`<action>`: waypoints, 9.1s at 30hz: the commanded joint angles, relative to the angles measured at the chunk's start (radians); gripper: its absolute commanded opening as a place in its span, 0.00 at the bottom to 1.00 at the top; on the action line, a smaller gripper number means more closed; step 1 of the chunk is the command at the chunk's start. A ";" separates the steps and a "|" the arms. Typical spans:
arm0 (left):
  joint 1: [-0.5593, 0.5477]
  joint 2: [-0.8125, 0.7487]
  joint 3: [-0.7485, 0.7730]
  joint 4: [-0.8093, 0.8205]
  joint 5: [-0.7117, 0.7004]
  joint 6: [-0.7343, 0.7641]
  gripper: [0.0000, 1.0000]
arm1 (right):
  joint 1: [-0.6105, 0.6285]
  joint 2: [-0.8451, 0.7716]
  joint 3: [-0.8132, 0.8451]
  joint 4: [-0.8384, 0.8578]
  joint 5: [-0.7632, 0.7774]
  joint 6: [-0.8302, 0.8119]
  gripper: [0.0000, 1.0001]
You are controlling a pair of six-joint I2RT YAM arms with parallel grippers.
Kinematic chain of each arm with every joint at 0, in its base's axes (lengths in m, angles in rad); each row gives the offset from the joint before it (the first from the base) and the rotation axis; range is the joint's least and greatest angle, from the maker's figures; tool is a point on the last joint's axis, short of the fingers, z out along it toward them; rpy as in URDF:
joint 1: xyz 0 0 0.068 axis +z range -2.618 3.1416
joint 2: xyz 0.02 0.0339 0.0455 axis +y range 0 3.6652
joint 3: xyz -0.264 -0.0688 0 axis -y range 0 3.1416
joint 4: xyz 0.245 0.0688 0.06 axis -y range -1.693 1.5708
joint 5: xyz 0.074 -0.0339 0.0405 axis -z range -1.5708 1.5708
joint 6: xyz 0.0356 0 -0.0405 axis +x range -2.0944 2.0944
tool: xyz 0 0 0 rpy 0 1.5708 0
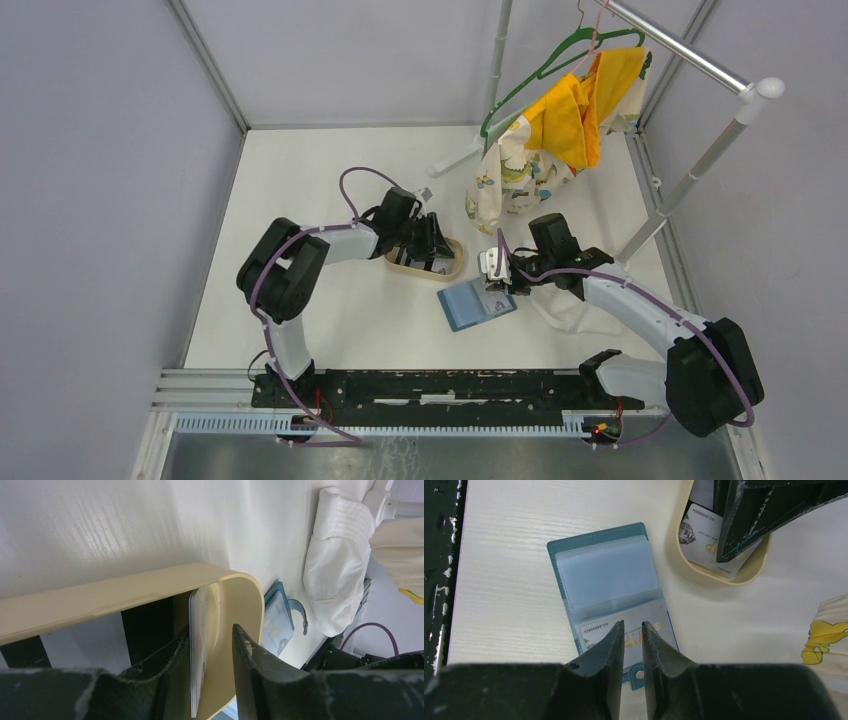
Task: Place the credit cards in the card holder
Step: Pick up the credit card from the storage box, then insert the credit card into the card holder.
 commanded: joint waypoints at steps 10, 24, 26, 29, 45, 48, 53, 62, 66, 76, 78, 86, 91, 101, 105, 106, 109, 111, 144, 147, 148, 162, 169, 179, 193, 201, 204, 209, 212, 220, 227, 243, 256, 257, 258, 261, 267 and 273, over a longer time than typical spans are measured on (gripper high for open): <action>0.005 -0.025 0.023 0.029 0.063 0.023 0.38 | -0.005 -0.023 0.025 0.006 -0.028 -0.016 0.25; 0.044 -0.083 -0.006 0.026 0.097 0.022 0.34 | -0.006 -0.027 0.025 0.005 -0.030 -0.018 0.25; 0.046 -0.088 -0.006 0.020 0.097 0.026 0.34 | -0.007 -0.028 0.025 0.005 -0.030 -0.018 0.25; 0.052 -0.094 -0.008 0.013 0.096 0.032 0.33 | -0.006 -0.029 0.025 0.005 -0.030 -0.018 0.25; 0.094 -0.129 -0.043 -0.019 0.080 0.061 0.21 | -0.010 -0.031 0.024 0.004 -0.031 -0.017 0.25; 0.101 -0.138 -0.047 -0.027 0.073 0.067 0.19 | -0.009 -0.029 0.024 0.004 -0.031 -0.018 0.25; 0.113 -0.153 -0.052 -0.053 0.053 0.086 0.06 | -0.010 -0.029 0.024 0.004 -0.031 -0.019 0.25; 0.116 -0.310 -0.111 -0.108 -0.131 0.147 0.02 | -0.012 -0.028 0.022 0.003 -0.045 -0.019 0.25; 0.116 -0.436 -0.176 -0.092 -0.172 0.190 0.02 | -0.011 -0.030 0.021 0.005 -0.052 -0.019 0.25; 0.101 -0.795 -0.390 0.104 -0.007 0.241 0.02 | -0.011 -0.091 -0.038 0.033 -0.131 -0.083 0.36; 0.074 -0.838 -0.420 0.132 0.013 0.238 0.02 | -0.011 -0.101 -0.049 0.033 -0.151 -0.111 0.39; -0.117 -0.880 -0.469 0.190 -0.038 0.268 0.02 | -0.011 -0.103 -0.055 -0.041 -0.221 -0.228 0.48; -0.269 -0.866 -0.462 0.189 -0.167 0.322 0.02 | -0.011 -0.094 -0.044 -0.095 -0.242 -0.291 0.50; -0.372 -0.846 -0.483 0.199 -0.293 0.388 0.02 | -0.013 -0.110 -0.029 -0.183 -0.273 -0.400 0.55; -0.421 -0.843 -0.499 0.234 -0.291 0.450 0.02 | -0.012 -0.100 -0.022 -0.264 -0.304 -0.499 0.61; -0.438 -0.842 -0.503 0.239 -0.298 0.465 0.02 | -0.013 -0.098 -0.022 -0.283 -0.312 -0.536 0.62; -0.458 -0.839 -0.515 0.250 -0.314 0.501 0.02 | -0.012 -0.091 -0.024 -0.325 -0.331 -0.589 0.66; -0.470 -0.832 -0.518 0.251 -0.323 0.518 0.02 | -0.013 -0.084 -0.022 -0.335 -0.338 -0.595 0.67; -0.660 -0.615 -0.387 0.221 -0.506 0.628 0.02 | 0.136 -0.029 -0.098 0.011 -0.359 -0.154 0.32; -0.661 -0.621 -0.387 0.222 -0.512 0.620 0.02 | 0.139 -0.019 -0.080 0.001 -0.358 -0.138 0.08; -0.660 -0.624 -0.388 0.221 -0.515 0.617 0.02 | 0.141 -0.013 -0.071 -0.010 -0.361 -0.137 0.01; -0.659 -0.711 -0.437 0.255 -0.570 0.572 0.38 | 0.142 0.044 0.018 -0.120 -0.350 -0.113 0.00; -0.659 -0.858 -0.520 0.292 -0.652 0.537 0.72 | 0.122 0.040 0.044 -0.146 -0.347 -0.110 0.00; -0.577 -1.176 -0.766 0.538 -0.585 0.357 1.00 | -0.068 -0.104 -0.091 0.340 -0.460 0.450 0.00; -0.403 -0.802 -0.848 1.095 -0.405 0.112 0.86 | -0.118 -0.060 -0.246 1.064 -0.436 1.341 0.00; -0.397 -0.682 -0.777 1.120 -0.404 0.074 0.74 | -0.119 -0.037 -0.268 1.209 -0.430 1.518 0.00; -0.390 -0.670 -0.784 1.161 -0.403 0.049 0.74 | -0.118 -0.043 -0.272 1.218 -0.428 1.527 0.00; -0.379 -0.637 -0.763 1.192 -0.370 0.021 0.64 | -0.117 -0.033 -0.276 1.235 -0.433 1.546 0.00; -0.368 -0.614 -0.764 1.247 -0.349 0.001 0.62 | -0.116 -0.029 -0.278 1.235 -0.437 1.546 0.00; -0.303 -0.525 -0.746 1.397 -0.226 -0.071 0.35 | -0.098 -0.002 -0.277 1.224 -0.448 1.535 0.00; -0.221 -0.457 -0.745 1.464 -0.048 -0.134 0.02 | -0.091 -0.002 -0.174 0.849 -0.515 1.149 0.23; -0.211 -0.632 -0.361 0.011 0.137 0.484 0.02 | -0.078 -0.145 -0.048 -0.016 -0.451 -0.012 0.98; -0.292 -0.493 -0.148 -0.127 0.186 0.608 0.02 | -0.021 0.000 -0.043 0.151 -0.490 0.284 0.56; -0.294 -0.485 -0.141 -0.128 0.190 0.611 0.02 | -0.019 -0.004 -0.053 0.180 -0.490 0.320 0.54; -0.298 -0.475 -0.135 -0.128 0.192 0.612 0.02 | -0.016 -0.007 -0.062 0.211 -0.491 0.345 0.53; -0.305 -0.454 -0.120 -0.130 0.201 0.616 0.02 | -0.010 -0.008 -0.079 0.265 -0.491 0.406 0.47; -0.307 -0.455 -0.106 -0.142 0.191 0.625 0.02 | -0.006 0.009 -0.058 0.230 -0.486 0.397 0.20; -0.307 -0.498 -0.143 -0.122 0.070 0.586 0.18 | -0.009 0.025 -0.025 0.162 -0.465 0.379 0.00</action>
